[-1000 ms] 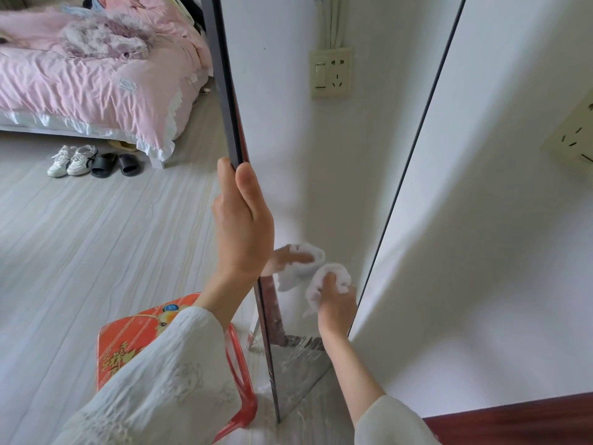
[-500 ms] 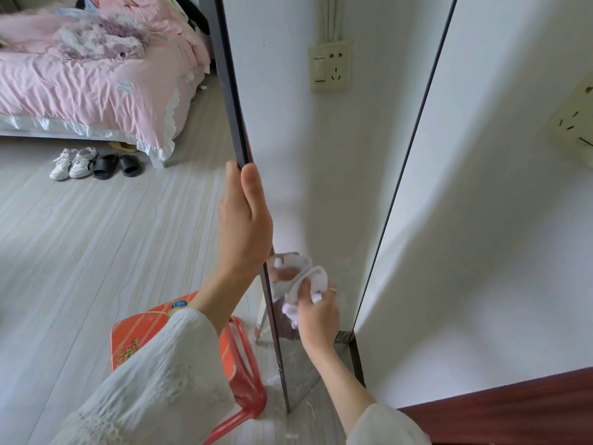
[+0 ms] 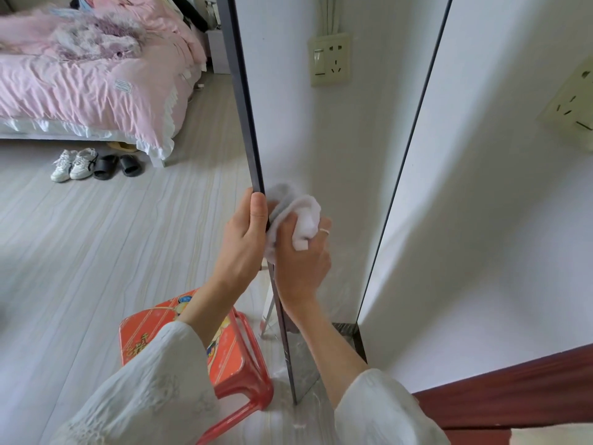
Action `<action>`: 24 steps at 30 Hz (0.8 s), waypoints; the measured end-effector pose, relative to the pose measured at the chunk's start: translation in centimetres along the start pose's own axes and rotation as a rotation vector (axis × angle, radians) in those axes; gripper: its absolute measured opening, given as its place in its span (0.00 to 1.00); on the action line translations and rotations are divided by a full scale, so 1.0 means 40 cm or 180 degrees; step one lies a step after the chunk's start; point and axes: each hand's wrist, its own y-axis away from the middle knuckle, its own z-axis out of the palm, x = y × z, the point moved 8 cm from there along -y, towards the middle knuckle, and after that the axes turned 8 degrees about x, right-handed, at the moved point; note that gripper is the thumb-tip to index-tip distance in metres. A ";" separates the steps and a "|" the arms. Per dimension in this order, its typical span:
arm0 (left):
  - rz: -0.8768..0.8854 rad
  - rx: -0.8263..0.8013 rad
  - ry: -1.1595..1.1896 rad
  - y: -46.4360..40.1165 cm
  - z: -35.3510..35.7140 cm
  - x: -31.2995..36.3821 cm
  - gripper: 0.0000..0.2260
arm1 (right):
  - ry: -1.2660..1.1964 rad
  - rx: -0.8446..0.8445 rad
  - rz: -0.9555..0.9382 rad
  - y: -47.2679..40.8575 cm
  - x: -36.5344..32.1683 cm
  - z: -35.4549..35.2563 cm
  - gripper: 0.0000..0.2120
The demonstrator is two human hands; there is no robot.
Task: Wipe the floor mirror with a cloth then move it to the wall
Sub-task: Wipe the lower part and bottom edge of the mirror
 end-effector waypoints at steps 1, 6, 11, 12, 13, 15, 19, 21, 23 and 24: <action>-0.0032 0.0002 -0.0042 0.000 -0.003 0.000 0.21 | 0.0093 0.0024 -0.0015 0.018 0.020 0.002 0.17; -0.0096 -0.0047 -0.0282 -0.004 -0.005 0.002 0.15 | 0.1122 -0.0598 0.0250 0.119 0.236 0.004 0.27; 0.0011 -0.0183 -0.0310 0.002 -0.001 0.004 0.20 | 0.1086 -0.0787 0.0640 0.083 0.263 -0.063 0.18; -0.0041 -0.0195 -0.0209 0.002 -0.002 0.001 0.22 | 0.0801 -0.0650 0.0583 0.057 0.216 -0.063 0.17; -0.0104 -0.0226 -0.0130 0.002 -0.002 -0.005 0.24 | 0.0482 -0.0499 0.0487 0.032 0.157 -0.064 0.16; -0.0129 -0.0286 -0.0035 0.003 -0.001 -0.003 0.20 | 0.0037 -0.0273 0.0301 -0.003 0.064 -0.050 0.16; -0.0121 -0.0351 -0.0059 0.017 0.003 -0.008 0.22 | -0.0042 -0.0056 -0.0088 -0.006 0.005 -0.025 0.24; -0.0164 -0.0342 -0.0077 0.025 0.007 -0.024 0.28 | 0.0153 -0.0104 -0.0094 0.025 0.055 -0.014 0.27; -0.0170 -0.0326 -0.0105 0.035 0.011 -0.044 0.27 | 0.0431 -0.0208 0.0028 0.065 0.141 -0.015 0.29; -0.0147 -0.0298 -0.0148 0.038 0.012 -0.048 0.25 | 0.0635 -0.0309 0.0107 0.082 0.186 -0.015 0.27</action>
